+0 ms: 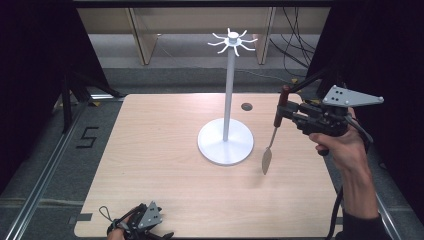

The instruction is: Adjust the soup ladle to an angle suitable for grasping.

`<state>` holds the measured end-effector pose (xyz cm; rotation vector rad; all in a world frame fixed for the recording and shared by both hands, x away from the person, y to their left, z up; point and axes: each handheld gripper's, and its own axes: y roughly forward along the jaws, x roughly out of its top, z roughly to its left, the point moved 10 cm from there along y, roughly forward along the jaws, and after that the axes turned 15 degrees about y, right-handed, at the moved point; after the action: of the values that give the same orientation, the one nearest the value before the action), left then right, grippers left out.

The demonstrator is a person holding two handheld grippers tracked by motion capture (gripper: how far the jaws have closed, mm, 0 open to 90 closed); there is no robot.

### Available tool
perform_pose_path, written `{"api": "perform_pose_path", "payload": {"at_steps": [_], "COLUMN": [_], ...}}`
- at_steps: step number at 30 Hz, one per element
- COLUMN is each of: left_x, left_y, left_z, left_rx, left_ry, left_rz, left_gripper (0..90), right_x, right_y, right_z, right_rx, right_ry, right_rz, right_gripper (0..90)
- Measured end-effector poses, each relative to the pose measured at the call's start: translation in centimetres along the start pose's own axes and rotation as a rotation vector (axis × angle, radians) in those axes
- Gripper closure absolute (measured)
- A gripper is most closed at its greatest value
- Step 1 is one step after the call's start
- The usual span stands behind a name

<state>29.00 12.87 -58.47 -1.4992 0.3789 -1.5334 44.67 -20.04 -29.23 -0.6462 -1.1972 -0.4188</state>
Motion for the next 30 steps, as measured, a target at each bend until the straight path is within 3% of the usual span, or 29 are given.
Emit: {"api": "perform_pose_path", "payload": {"at_steps": [12, 17, 26, 30], "left_x": [0.1, 0.1, 0.1, 0.1], "left_y": [0.0, -0.1, -0.1, -0.1], "left_z": [-0.1, 0.0, 0.0, 0.1], "left_rx": [-0.006, -0.004, -0.002, 0.003], "left_ry": [0.004, 0.002, -0.002, -0.002], "left_rz": [-0.001, -0.003, -0.007, -0.006], "left_gripper": [15.9, 15.9, 15.9, 15.9], "right_x": [2.7, 3.4, 4.9, 5.8], "right_y": [2.0, 2.5, 3.8, 4.7], "right_z": [-0.3, -0.3, -0.1, -0.1], "right_rx": [-0.036, -0.068, -0.091, -0.114], "right_ry": [0.025, 0.008, 0.049, 0.021], "right_rz": [-0.028, -0.024, -0.032, -0.031], "right_gripper": [73.9, 73.8, 73.9, 73.9]}}
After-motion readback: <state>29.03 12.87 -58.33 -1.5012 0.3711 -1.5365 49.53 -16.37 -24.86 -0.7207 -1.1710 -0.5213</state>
